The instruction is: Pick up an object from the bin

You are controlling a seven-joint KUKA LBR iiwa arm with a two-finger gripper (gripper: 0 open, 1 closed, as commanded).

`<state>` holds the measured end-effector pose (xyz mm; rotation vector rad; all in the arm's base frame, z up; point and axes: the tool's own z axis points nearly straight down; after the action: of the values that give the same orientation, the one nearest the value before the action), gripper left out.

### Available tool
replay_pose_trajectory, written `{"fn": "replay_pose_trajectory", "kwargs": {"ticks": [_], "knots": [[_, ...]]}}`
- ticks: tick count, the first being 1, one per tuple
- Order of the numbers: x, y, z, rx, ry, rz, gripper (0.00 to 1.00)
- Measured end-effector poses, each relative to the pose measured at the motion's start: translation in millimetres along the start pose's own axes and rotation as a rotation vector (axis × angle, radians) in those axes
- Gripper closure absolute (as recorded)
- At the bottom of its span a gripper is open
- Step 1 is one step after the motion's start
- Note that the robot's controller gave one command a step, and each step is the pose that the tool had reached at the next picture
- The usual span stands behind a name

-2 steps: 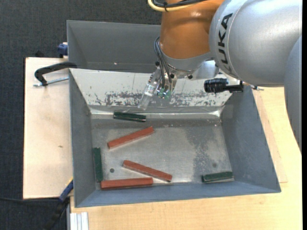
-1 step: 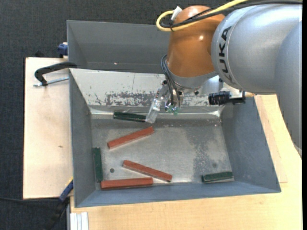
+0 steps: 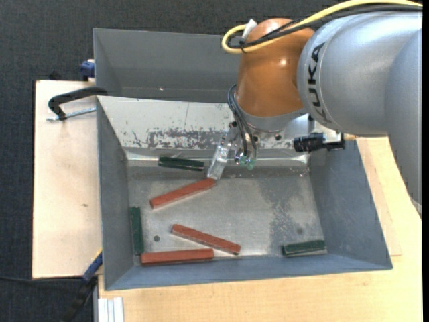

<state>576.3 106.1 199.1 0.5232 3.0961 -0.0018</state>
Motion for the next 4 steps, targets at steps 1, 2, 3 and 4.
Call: {"fn": "replay_pose_trajectory", "kwargs": {"ticks": [1, 2, 3, 4], "knots": [[-10.2, 13.6, 82.6, -0.003, 0.000, -0.052, 0.00], [-10.4, 13.7, 82.3, -0.003, 0.000, -0.052, 0.00], [0.9, 36.0, 128.2, -0.002, 0.002, -0.306, 1.00], [0.8, 35.9, 128.2, -0.003, 0.002, -0.306, 1.00]]}}
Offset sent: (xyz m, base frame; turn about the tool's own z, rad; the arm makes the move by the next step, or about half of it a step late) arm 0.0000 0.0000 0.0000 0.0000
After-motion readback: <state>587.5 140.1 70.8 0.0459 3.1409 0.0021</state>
